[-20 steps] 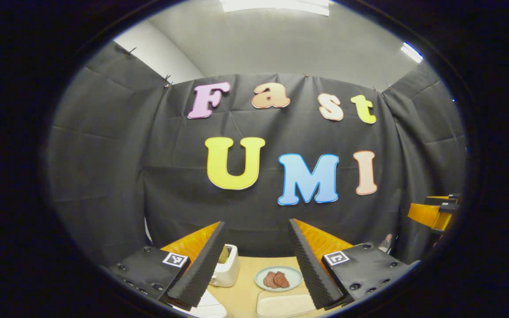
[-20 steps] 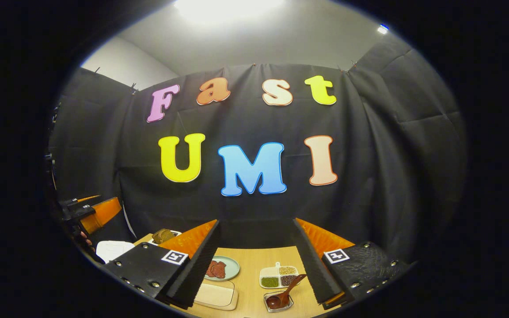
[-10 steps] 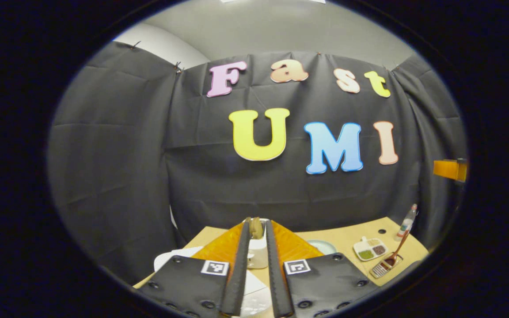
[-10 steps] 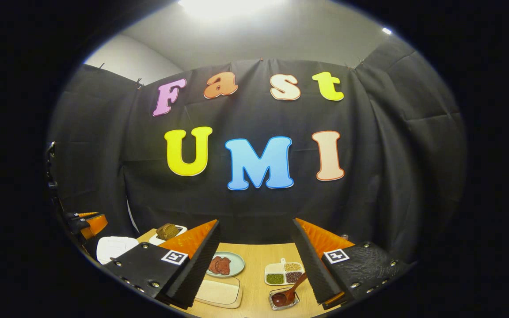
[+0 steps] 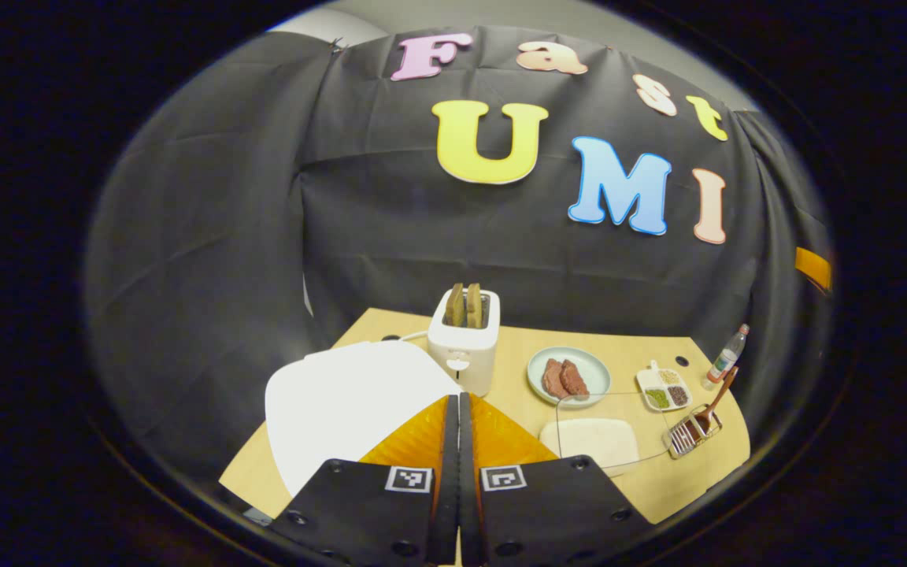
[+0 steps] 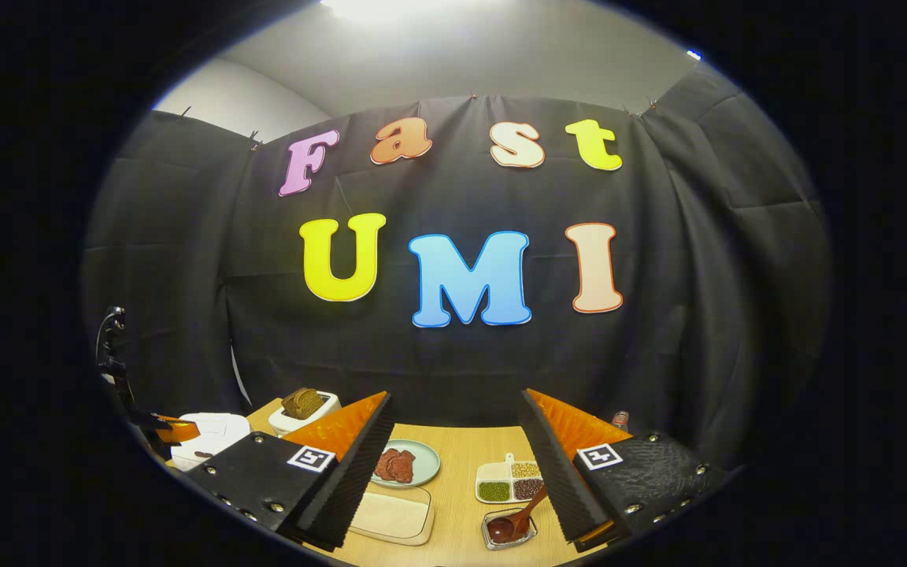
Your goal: Close the left gripper, press the button to open the rice cooker; take a wooden spoon from the chopstick holder with the right hand, scoop a spoonful of rice and pour it into the rice cooker, then put the wooden spoon back into the chopstick holder.
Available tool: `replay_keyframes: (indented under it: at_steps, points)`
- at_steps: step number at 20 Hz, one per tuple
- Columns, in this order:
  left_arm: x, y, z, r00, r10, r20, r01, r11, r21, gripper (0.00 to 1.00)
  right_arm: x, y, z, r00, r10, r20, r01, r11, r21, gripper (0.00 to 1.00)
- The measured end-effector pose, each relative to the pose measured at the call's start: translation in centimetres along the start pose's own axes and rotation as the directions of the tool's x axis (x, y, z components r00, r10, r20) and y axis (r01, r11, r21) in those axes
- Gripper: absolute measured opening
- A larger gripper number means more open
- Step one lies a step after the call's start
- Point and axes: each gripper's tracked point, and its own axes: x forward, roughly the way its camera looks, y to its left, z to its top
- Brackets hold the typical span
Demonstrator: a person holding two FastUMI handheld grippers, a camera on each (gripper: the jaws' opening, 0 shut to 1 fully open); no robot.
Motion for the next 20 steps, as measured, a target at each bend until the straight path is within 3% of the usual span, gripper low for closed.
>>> replay_keyframes:
  at_steps: [3,7,12,15,17,19,20]
  points:
    - [0.8,2.6,-2.4,0.996,0.043,-0.083,-0.044,0.999,-0.021,0.09,0.0,-0.4,-0.4,1.0,-0.005,-0.009,0.005,1.0,-0.005,0.96]
    - [1.6,4.0,-4.0,0.991,0.046,-0.128,-0.055,0.996,-0.072,0.09,-0.1,-0.8,-0.8,1.0,-0.013,-0.02,0.012,1.0,-0.007,0.96]
    - [3.1,3.9,-7.5,0.976,0.045,-0.215,-0.057,0.997,-0.053,0.09,-0.4,-1.3,-0.7,1.0,-0.023,-0.021,0.023,1.0,-0.02,0.96]
    - [2.8,4.0,-7.0,0.977,0.048,-0.21,-0.058,0.997,-0.043,0.09,-0.5,-1.7,-1.0,0.999,-0.036,-0.027,0.035,0.999,-0.018,0.96]
    - [2.0,4.4,-4.4,0.987,0.08,-0.137,-0.082,0.997,-0.007,0.1,-0.8,-2.0,-0.9,0.999,-0.041,-0.027,0.041,0.999,-0.013,0.96]
    - [0.5,4.6,0.9,0.99,0.137,0.039,-0.139,0.989,0.044,0.1,-0.9,-2.3,-0.9,0.999,-0.05,-0.023,0.049,0.999,-0.012,0.96]
    - [-0.2,4.9,4.3,0.974,0.167,0.152,-0.179,0.982,0.066,0.22,-0.8,-2.3,-1.0,0.998,-0.051,-0.025,0.051,0.999,-0.009,0.96]
